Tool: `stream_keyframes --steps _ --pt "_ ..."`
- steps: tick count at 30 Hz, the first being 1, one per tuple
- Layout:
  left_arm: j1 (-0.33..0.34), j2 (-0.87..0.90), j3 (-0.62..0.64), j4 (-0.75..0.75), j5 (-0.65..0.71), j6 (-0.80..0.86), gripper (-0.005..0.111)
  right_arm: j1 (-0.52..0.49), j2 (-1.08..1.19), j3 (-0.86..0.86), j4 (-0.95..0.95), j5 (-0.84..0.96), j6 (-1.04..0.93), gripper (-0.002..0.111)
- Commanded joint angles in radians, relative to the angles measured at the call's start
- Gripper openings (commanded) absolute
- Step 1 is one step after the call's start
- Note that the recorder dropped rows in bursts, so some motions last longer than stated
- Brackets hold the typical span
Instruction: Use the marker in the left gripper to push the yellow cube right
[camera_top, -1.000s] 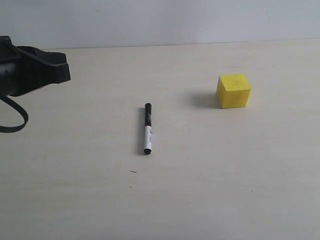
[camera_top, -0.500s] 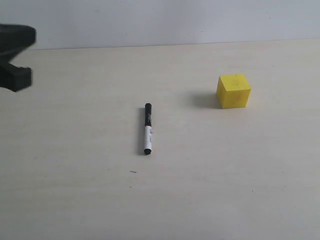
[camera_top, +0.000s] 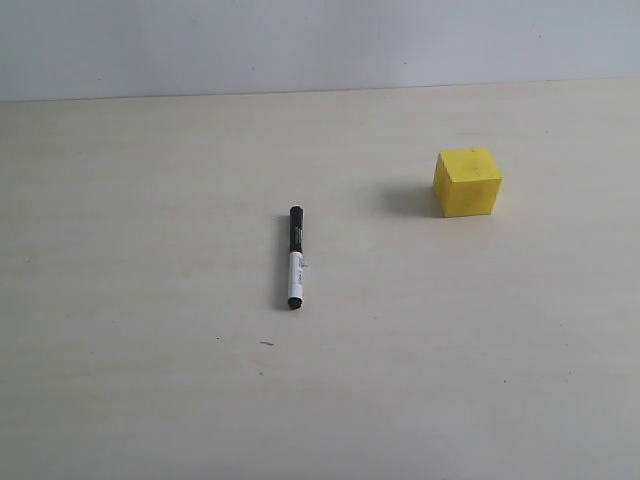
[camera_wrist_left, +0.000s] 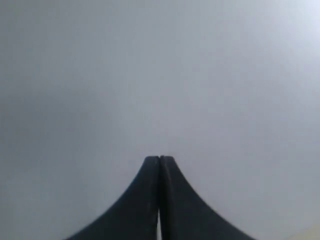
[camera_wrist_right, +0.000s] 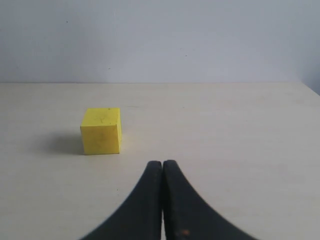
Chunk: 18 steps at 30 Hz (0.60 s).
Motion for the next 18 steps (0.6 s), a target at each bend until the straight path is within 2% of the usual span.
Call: stream_keyframes --steps 1,5,9,16,18 --pt "0.145 -0.063 -0.002 -0.011 0.187 -0.047 0.000 0.004 -0.006 0.003 0.002 -0.010 -0.002 0.000" --pt "0.283 -0.124 0.001 0.000 0.387 -0.053 0.000 0.004 -0.006 0.003 0.000 -0.010 -0.002 0.000" --pt "0.356 -0.182 0.001 -0.007 0.480 -0.061 0.000 0.004 -0.006 0.003 0.000 -0.010 -0.002 0.000" --pt "0.367 -0.230 0.009 -0.018 0.642 -0.183 0.000 0.004 -0.006 0.003 0.000 -0.010 -0.002 0.000" --pt "0.367 -0.230 0.037 -0.018 0.639 -0.240 0.000 0.004 -0.006 0.003 0.000 -0.010 -0.002 0.000"
